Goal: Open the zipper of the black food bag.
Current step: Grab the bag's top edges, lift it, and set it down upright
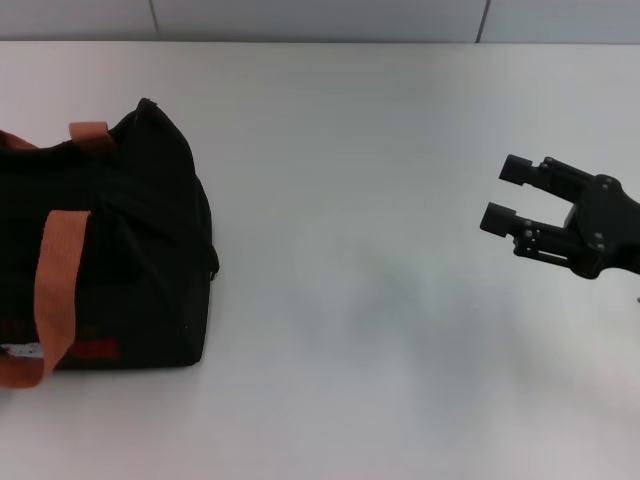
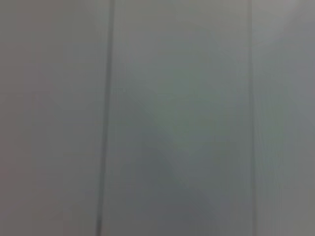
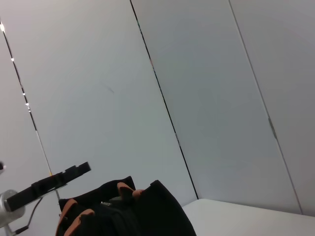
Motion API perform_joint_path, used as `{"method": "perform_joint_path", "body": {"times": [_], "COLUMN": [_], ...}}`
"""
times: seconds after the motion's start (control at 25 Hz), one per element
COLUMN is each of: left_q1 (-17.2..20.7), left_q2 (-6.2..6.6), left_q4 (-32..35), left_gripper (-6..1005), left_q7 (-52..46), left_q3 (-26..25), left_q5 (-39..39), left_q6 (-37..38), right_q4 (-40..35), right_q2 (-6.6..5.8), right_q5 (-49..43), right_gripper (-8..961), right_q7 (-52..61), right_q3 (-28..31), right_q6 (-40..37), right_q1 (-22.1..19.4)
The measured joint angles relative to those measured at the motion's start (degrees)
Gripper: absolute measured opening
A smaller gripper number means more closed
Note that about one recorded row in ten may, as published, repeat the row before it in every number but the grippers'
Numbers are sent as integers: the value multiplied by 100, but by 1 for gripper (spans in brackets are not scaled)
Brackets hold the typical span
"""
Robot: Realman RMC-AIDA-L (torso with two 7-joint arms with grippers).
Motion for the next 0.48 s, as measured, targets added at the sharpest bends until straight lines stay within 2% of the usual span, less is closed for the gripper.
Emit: {"method": "perform_joint_path", "body": {"times": [0.04, 0.12, 0.16, 0.2, 0.32, 0.36, 0.48], "left_q1": [140, 247, 247, 400, 562, 699, 726], "left_q2": [58, 93, 93, 134, 160, 211, 248], "left_q4": [-198, -256, -256, -292, -301, -306, -310], "left_gripper": [520, 569, 593, 617, 742, 784, 784], "left_q7": [118, 153, 153, 161, 162, 192, 238], "left_q3": [-308, -376, -376, -382, -356, -304, -301], "left_q5": [13, 36, 36, 51, 57, 188, 447], "left_q6": [-26, -64, -64, -117, -154, -183, -212], "right_q4": [3, 12, 17, 23, 36, 38, 41], "right_q2": [0, 0, 0, 0, 4, 4, 13], "right_q5": [1, 2, 2, 4, 4, 4, 4], "right_gripper": [822, 822, 822, 822, 822, 822, 822], "right_q7": [0, 0, 0, -8, -66, -74, -80], "right_q3": [-6, -23, -32, -38, -47, -47, -47], "right_q6": [24, 85, 118, 150, 248, 269, 305], "right_q1": [16, 51, 63, 72, 85, 94, 153]}}
